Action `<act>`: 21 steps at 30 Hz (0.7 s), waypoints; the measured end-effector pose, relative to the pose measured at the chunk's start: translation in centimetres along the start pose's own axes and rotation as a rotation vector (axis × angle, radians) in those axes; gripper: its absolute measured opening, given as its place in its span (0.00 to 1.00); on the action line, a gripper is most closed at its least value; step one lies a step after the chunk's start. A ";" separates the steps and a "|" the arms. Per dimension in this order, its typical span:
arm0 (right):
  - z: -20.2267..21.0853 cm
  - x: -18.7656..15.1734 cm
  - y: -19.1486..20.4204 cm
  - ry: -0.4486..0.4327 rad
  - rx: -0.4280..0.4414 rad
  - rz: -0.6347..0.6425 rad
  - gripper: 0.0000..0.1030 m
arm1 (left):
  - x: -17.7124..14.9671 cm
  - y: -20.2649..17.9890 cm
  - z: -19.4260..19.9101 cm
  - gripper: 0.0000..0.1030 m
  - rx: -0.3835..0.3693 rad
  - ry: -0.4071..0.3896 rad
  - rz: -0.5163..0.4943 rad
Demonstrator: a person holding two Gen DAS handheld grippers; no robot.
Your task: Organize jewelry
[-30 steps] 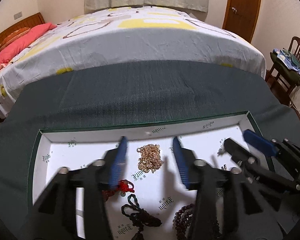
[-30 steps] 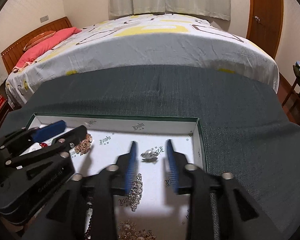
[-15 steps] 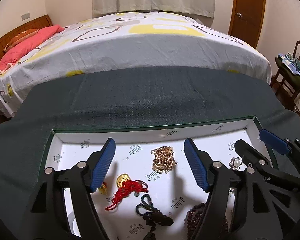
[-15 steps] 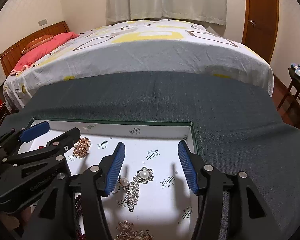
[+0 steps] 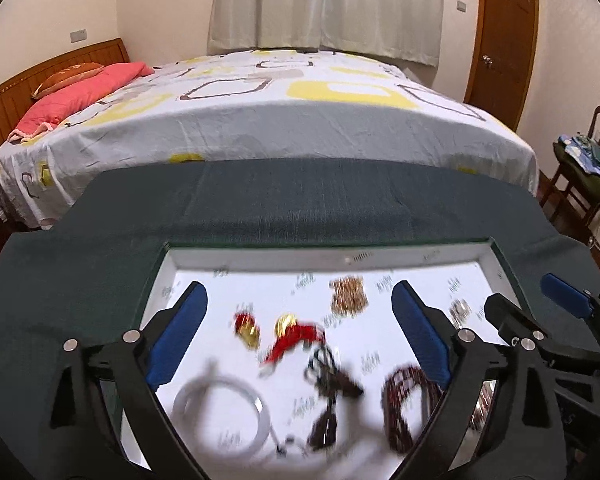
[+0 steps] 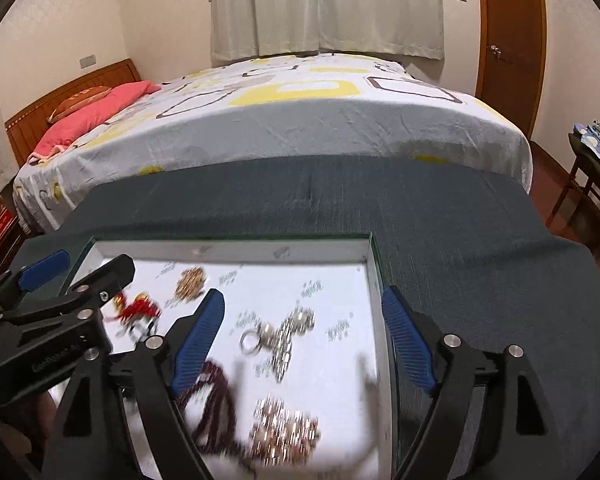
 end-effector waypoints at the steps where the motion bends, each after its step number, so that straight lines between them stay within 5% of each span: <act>1: 1.0 -0.4 0.1 -0.006 0.002 0.000 0.76 | -0.5 0.2 1.1 0.89 0.001 -0.003 0.001; 21: 22.0 -3.9 1.7 -0.187 0.036 0.058 0.78 | -4.8 3.8 24.5 0.96 0.094 -0.168 0.015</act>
Point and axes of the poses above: each gripper's, at about its wrist camera, not at the fingertips, and z roughly against the way its jaws point, y to its left, x to its top, the point moved 5 cm from there along -z, roughly the way its jaws point, and after that the axes turned 5 degrees about -y, right-handed, at the moved point
